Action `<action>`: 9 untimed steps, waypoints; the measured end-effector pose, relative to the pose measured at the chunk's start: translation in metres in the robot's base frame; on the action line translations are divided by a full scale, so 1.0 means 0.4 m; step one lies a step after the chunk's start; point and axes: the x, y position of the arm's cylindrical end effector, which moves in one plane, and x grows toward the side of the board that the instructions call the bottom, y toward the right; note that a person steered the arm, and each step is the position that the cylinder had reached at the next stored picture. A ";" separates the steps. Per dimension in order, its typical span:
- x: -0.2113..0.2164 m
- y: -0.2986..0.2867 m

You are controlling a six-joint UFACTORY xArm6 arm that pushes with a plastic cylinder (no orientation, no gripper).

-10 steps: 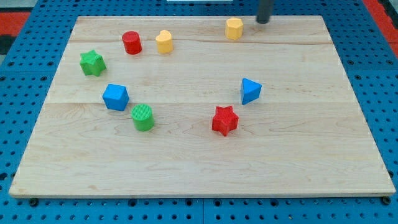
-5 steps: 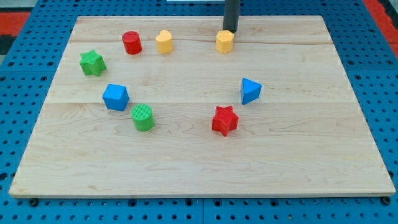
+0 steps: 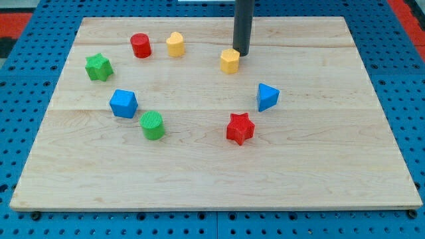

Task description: Place hexagon vertically above the red star

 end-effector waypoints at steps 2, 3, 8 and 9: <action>-0.031 -0.028; -0.030 -0.085; 0.115 -0.151; 0.111 -0.374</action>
